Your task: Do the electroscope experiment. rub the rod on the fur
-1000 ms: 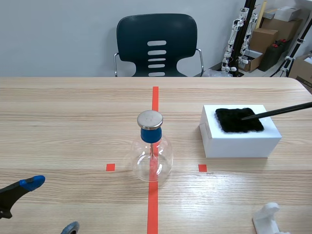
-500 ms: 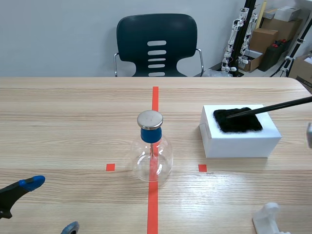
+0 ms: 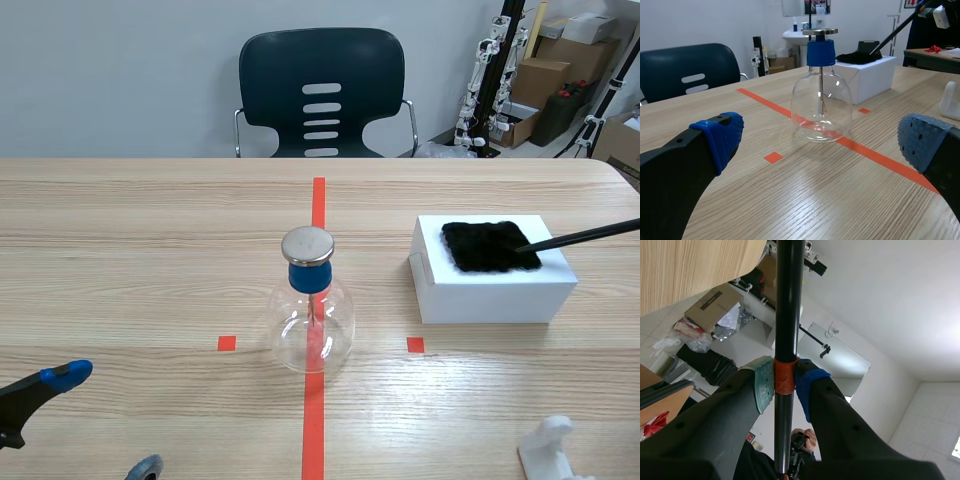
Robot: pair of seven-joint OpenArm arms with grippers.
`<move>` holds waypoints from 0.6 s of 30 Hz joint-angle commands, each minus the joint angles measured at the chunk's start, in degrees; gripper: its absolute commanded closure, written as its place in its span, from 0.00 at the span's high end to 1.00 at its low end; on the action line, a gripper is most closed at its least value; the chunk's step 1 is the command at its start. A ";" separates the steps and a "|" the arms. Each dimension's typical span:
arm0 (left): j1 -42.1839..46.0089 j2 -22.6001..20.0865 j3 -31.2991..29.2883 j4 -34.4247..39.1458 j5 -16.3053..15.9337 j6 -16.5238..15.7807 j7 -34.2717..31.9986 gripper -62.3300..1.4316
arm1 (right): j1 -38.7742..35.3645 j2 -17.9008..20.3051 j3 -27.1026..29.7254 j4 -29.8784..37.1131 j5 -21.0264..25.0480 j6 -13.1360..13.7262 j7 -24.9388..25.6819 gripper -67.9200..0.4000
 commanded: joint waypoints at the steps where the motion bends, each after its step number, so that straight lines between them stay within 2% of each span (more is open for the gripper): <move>1: -0.17 -0.37 -0.26 0.76 -0.35 -0.04 -1.05 1.00 | 0.55 -0.90 0.35 1.70 -2.14 0.11 0.55 0.02; 10: -0.17 -0.37 -0.26 0.76 -0.35 -0.04 -1.05 1.00 | 0.55 -6.71 0.35 5.77 -7.58 0.17 0.33 0.02; 13: -0.17 -0.37 -0.26 0.76 -0.35 -0.04 -1.03 1.00 | 0.50 -6.32 0.37 5.57 -6.99 0.20 -0.35 0.02; 18: -0.17 -0.37 -0.26 0.76 -0.35 -0.04 -1.03 1.00 | 0.37 -2.51 0.37 2.95 -2.01 0.17 0.17 0.02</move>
